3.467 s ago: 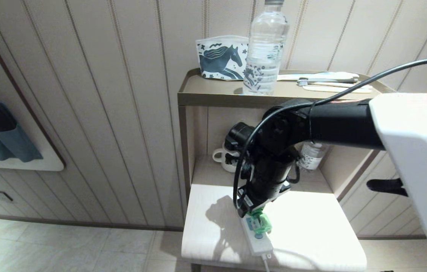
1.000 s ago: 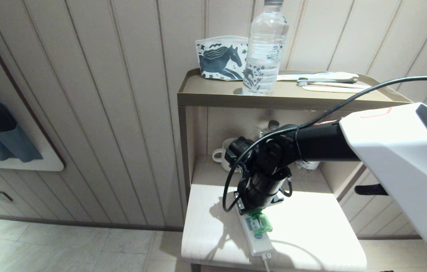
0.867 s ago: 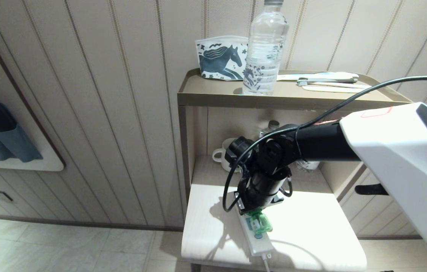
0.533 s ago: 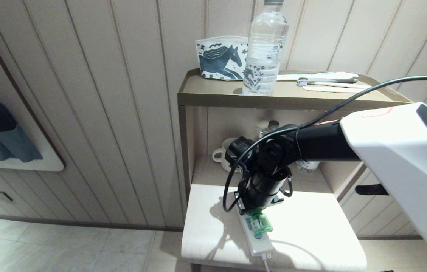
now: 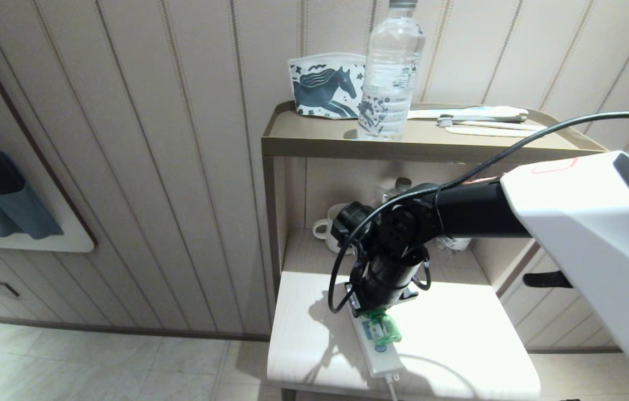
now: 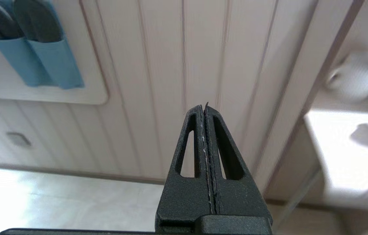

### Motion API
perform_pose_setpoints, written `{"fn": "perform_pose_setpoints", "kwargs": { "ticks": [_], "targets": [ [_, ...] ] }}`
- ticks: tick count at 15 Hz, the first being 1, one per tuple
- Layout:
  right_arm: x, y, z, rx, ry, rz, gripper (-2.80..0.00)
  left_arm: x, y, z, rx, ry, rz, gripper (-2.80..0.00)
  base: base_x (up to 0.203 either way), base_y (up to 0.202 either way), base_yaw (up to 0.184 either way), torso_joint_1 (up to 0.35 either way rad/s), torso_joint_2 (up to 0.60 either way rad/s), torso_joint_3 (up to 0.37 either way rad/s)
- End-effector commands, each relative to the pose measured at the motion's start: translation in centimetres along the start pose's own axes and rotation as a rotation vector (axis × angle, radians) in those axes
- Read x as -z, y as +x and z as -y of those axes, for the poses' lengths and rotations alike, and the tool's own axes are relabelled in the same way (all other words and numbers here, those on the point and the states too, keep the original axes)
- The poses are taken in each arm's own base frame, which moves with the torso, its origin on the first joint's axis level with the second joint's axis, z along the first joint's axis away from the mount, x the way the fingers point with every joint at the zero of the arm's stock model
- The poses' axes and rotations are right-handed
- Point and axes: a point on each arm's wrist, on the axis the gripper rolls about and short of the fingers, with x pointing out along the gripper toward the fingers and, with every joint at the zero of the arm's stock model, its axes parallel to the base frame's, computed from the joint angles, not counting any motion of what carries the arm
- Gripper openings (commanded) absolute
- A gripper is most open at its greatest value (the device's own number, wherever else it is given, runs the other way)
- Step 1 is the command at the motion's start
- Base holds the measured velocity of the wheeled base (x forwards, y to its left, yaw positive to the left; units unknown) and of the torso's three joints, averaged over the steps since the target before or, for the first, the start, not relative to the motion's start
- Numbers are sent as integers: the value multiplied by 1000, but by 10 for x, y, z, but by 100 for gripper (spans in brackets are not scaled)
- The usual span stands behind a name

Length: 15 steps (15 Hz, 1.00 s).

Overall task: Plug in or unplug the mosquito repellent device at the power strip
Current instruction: Hold the socket with your left hand and unplug it with your right hand

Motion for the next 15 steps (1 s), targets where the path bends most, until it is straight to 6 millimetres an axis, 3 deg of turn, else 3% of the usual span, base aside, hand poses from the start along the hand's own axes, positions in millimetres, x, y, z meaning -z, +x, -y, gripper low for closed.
{"fn": "perform_pose_setpoints", "kwargs": {
  "ticks": [1, 4, 7, 12, 15],
  "targets": [
    [0, 0, 0, 1, 1, -3, -280, -39, 34, 1, 20, -41, -131, -280, 0, 0, 0, 0, 0, 0],
    [0, 1, 0, 1, -2, -3, -280, -53, 103, 7, 176, -204, -419, -280, 0, 0, 0, 0, 0, 0],
    [-1, 3, -1, 2, -2, -5, -280, -33, 151, 25, 434, -382, -752, -280, 0, 0, 0, 0, 0, 0],
    [-9, 6, -4, -6, 0, 16, -280, 4, 168, 93, 777, -405, -1140, -280, 0, 0, 0, 0, 0, 0],
    [-17, 14, -7, -7, 2, 26, -280, 22, 175, 132, 885, -412, -1188, -280, 0, 0, 0, 0, 0, 0]
  ]
}}
